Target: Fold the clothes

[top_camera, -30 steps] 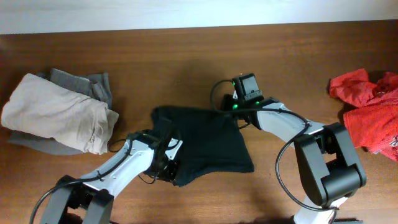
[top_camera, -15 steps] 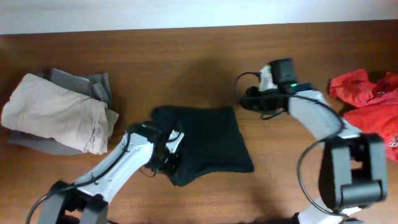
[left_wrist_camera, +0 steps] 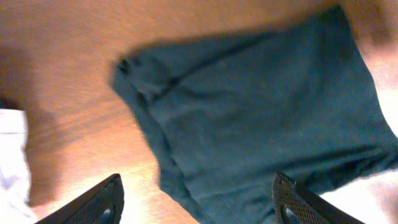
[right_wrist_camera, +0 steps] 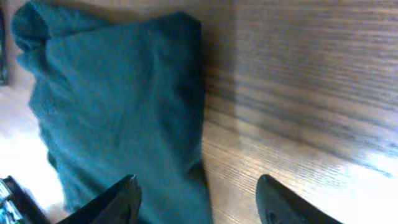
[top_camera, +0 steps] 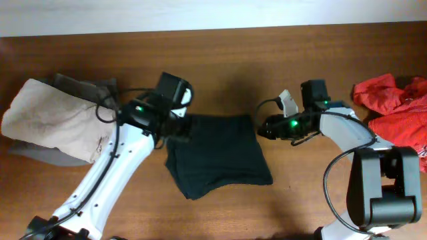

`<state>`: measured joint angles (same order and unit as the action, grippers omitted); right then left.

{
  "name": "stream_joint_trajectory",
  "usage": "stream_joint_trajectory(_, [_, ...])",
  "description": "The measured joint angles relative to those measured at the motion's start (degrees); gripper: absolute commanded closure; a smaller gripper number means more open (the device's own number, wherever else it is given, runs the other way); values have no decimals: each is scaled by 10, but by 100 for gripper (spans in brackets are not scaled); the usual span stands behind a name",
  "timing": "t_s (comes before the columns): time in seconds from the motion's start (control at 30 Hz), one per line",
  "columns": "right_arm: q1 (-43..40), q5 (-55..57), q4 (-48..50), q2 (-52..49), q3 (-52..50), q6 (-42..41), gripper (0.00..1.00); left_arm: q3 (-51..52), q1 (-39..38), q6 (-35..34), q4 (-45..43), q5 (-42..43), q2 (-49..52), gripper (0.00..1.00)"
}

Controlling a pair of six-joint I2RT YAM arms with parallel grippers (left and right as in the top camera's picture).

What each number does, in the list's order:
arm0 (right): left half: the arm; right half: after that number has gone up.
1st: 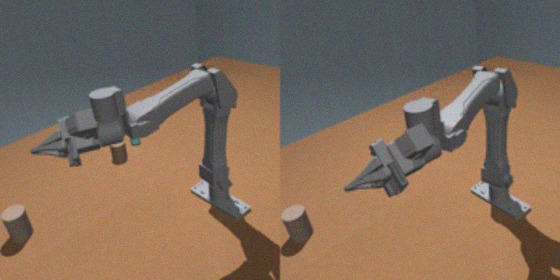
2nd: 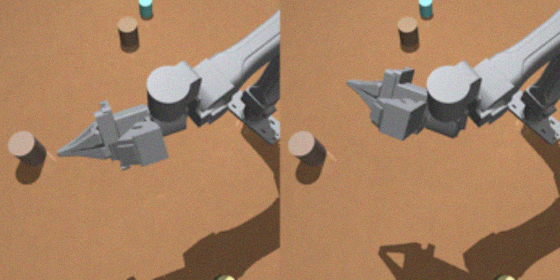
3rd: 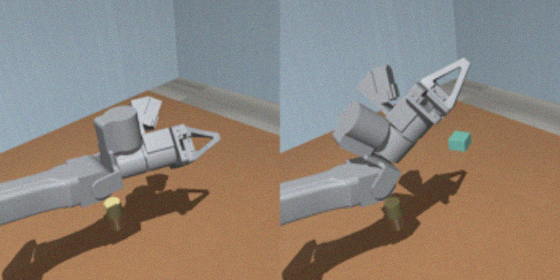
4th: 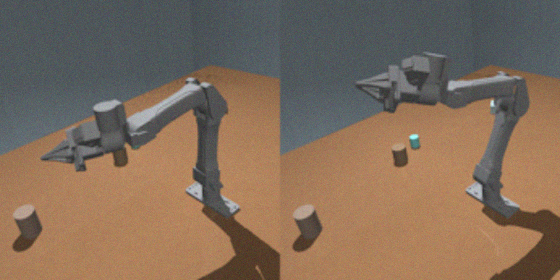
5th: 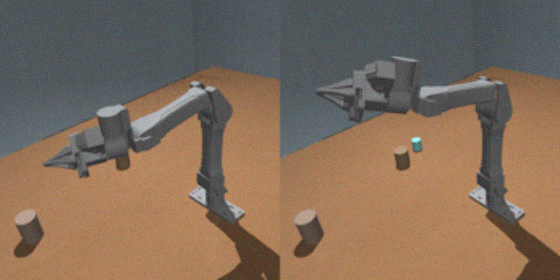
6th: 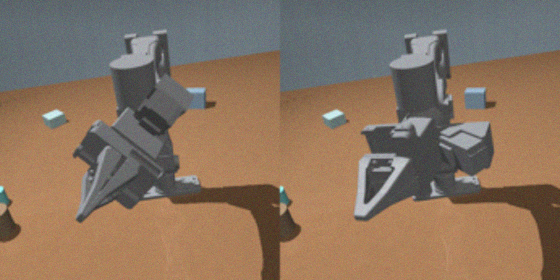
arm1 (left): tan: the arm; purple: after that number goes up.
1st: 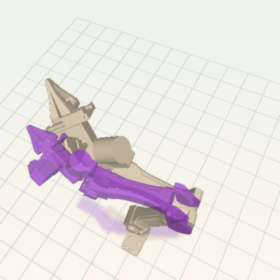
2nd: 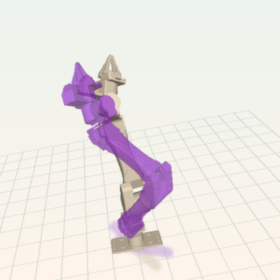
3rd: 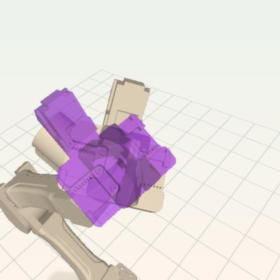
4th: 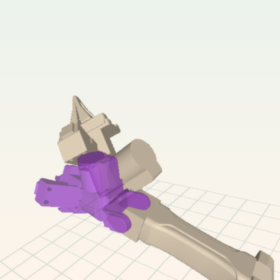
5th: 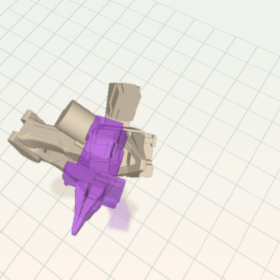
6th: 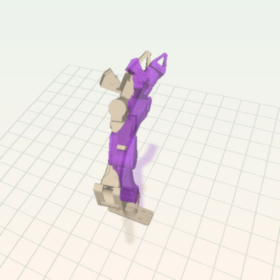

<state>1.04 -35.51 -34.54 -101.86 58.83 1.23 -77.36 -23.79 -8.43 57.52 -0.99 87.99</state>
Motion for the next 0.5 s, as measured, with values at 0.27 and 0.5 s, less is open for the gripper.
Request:
stream_joint_trajectory(0.27, [35, -3, 66, -20, -44, 39, 35, -47, 48, 0, 10, -14, -4, 22])
stream_joint_trajectory(0.5, [56, -6, 78, -23, -43, 46, 36, -54, 67, 0, 14, -14, -34, 22])
